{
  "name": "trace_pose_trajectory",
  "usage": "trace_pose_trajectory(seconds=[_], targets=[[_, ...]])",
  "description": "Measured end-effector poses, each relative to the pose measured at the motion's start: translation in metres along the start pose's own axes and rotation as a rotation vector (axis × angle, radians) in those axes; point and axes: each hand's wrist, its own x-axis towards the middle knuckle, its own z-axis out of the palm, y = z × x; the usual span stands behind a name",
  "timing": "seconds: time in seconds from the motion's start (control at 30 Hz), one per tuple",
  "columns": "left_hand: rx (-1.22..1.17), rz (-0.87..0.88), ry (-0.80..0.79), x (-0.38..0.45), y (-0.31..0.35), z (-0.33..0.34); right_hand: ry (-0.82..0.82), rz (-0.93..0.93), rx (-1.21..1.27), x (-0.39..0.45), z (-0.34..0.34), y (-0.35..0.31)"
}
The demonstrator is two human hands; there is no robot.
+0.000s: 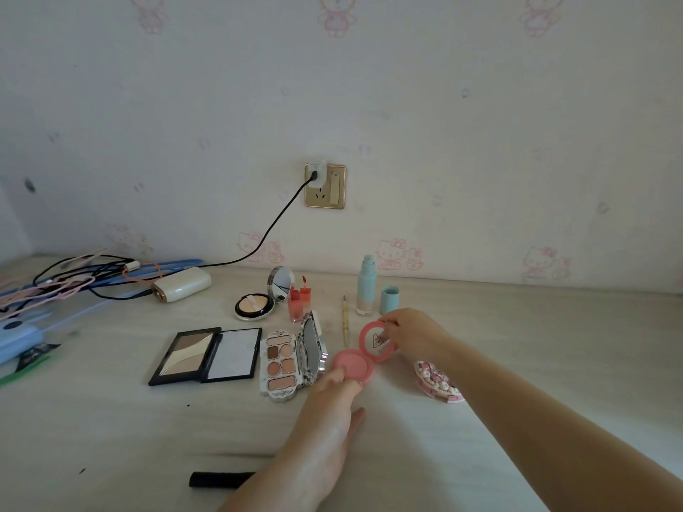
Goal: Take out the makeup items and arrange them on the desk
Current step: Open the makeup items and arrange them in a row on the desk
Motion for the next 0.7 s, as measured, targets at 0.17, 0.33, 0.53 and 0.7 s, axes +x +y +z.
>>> trace_pose_trajectory(seconds=[0.17, 0.33, 0.53, 0.7], targets=[[-0.029, 0.001, 0.038, 0.001, 0.001, 0.003, 0.003, -0.031, -0.021, -0.003, 0.003, -0.004], [0.016, -0.012, 0.009, 0.002, 0.000, -0.001, 0.007, -0.035, -0.001, -0.008, 0.004, -0.002], [0.139, 0.046, -0.089, -0.015, 0.004, -0.005, 0.035, -0.106, -0.094, -0.024, -0.013, 0.003], [0.265, 0.117, -0.150, -0.018, -0.005, 0.001, 0.110, -0.076, -0.133, -0.043, -0.040, 0.025]])
